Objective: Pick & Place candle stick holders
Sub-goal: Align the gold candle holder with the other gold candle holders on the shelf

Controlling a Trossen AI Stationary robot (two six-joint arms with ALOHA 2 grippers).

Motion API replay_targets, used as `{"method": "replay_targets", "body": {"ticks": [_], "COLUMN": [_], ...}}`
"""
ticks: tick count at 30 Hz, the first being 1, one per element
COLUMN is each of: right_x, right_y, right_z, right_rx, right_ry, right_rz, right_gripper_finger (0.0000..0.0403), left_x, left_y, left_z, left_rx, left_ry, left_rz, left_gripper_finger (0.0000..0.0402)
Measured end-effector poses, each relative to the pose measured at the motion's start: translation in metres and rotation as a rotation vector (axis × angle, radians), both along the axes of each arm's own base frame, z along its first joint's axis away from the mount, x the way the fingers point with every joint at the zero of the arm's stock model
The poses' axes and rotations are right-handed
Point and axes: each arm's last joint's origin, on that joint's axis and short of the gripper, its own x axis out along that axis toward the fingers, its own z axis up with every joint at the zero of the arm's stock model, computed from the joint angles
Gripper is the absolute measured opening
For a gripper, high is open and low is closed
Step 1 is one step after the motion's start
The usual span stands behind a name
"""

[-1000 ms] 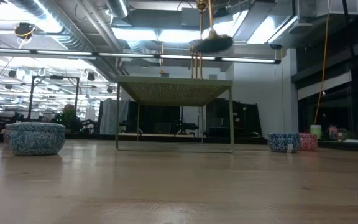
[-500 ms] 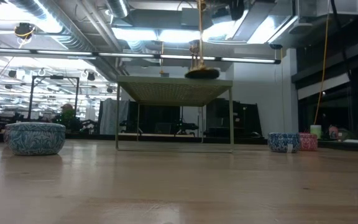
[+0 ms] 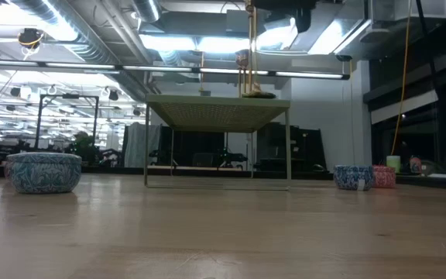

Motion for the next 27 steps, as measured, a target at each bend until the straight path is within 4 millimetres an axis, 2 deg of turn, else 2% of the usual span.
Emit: {"method": "replay_targets", "body": {"ticks": [12, 20, 27], "right_x": [-0.0028, -0.0026, -0.0026], "right_y": [-0.0014, -0.0018, -0.0018], "right_z": [-0.0012, -0.0007, -0.0005], "right_rx": [0.021, 0.029, 0.031], "right_ry": [0.024, 0.016, 0.013], "right_rz": [-0.008, -0.011, -0.011], "right_gripper_finger": [0.0010, 0.0049, 0.0056], "left_x": [0.0000, -0.0002, -0.0001], "left_y": [0.0000, 0.0001, 0.0001], "left_z": [-0.0001, -0.0005, -0.0005], "left_rx": [0.004, 0.022, 0.041], "left_ry": [0.001, 0.009, 0.013], "left_rz": [-0.001, -0.005, -0.010], "left_gripper_finger": [0.0178, 0.0178, 0.0178]}}
